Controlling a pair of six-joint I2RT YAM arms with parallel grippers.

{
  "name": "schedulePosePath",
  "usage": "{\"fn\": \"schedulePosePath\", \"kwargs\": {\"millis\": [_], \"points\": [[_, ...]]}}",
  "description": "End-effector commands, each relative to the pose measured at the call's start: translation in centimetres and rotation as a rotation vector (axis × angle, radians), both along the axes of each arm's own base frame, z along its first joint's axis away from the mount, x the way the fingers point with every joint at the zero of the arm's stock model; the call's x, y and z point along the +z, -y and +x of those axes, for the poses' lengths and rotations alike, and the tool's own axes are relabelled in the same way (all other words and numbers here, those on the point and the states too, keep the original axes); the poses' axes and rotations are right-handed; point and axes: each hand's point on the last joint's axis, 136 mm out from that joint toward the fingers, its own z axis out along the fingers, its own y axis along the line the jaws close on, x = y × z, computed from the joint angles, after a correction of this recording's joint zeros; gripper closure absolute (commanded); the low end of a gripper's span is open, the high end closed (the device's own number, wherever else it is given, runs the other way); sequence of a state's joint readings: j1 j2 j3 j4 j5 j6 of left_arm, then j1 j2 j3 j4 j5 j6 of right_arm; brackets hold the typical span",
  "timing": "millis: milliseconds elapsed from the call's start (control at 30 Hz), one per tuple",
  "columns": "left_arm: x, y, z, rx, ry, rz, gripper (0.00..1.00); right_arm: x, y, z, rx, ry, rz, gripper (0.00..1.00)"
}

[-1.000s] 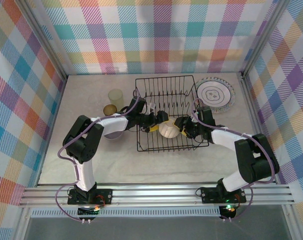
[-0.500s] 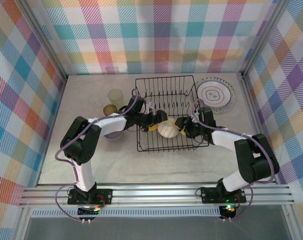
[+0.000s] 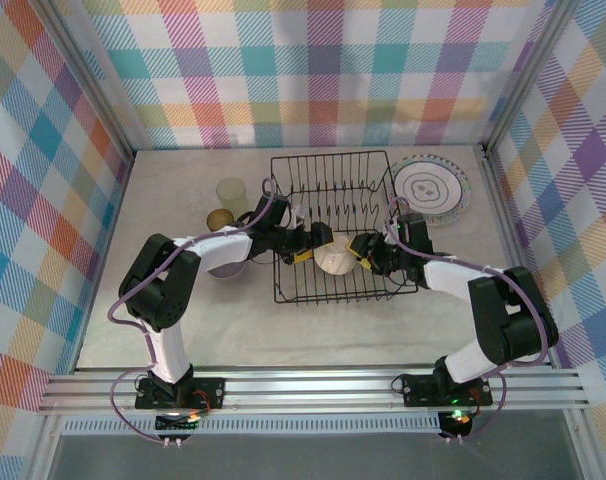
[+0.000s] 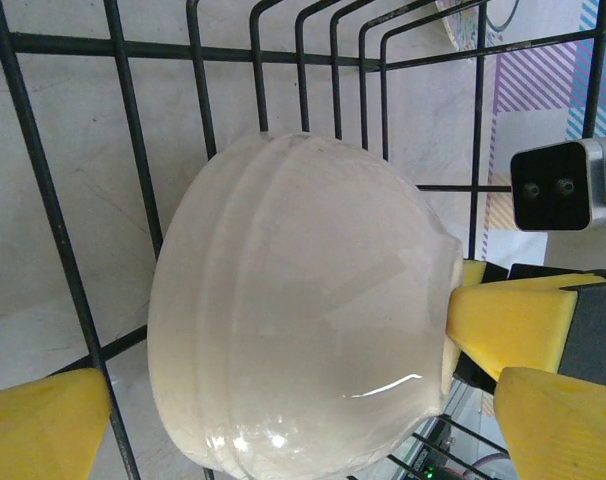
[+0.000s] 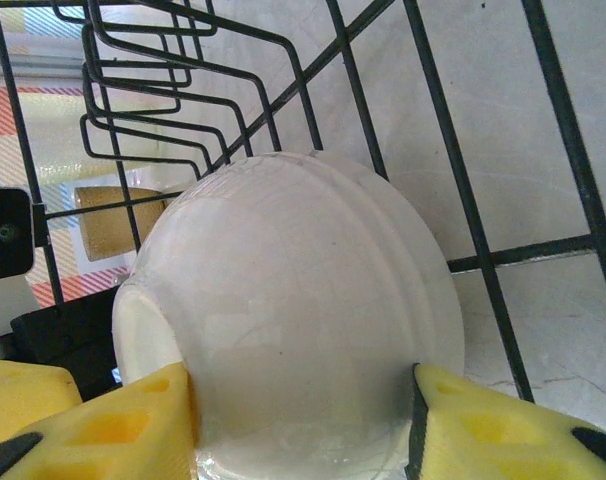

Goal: Unload the mixed dishes from the dish rack

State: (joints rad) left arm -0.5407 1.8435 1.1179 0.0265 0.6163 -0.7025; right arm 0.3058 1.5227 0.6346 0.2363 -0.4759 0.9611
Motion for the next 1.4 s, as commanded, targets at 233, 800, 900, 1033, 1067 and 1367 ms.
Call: {"fn": "schedulePosePath", "kwargs": {"millis": [233, 800, 900, 1033, 1067, 1367], "points": [[1.4, 1.4, -0.4, -0.017, -0.016, -0.119, 0.09, -7.8, 2.5, -5.4, -0.045, -0.327, -0.135, 0.54], [2.8, 1.7, -1.0, 0.033, -0.029, -0.285, 0.19, -7.4, 2.1, -4.6, -0.045, -0.32, -0.083, 0.54], [3.4, 1.6, -1.1, 0.037, -0.02, -0.309, 0.24, -7.2, 2.1, -4.3, -0.044, -0.32, -0.064, 0.54], [4.0, 1.6, -1.3, 0.036, -0.005, -0.339, 0.3, -6.8, 1.9, -4.1, -0.038, -0.312, -0.054, 0.54], [4.2, 1.7, -1.4, 0.031, 0.0, -0.347, 0.31, -6.7, 1.8, -4.0, -0.032, -0.309, -0.048, 0.53], [5.0, 2.5, -2.2, -0.003, 0.034, -0.4, 0.42, -6.0, 1.3, -3.4, -0.009, -0.297, 0.021, 0.52]]}}
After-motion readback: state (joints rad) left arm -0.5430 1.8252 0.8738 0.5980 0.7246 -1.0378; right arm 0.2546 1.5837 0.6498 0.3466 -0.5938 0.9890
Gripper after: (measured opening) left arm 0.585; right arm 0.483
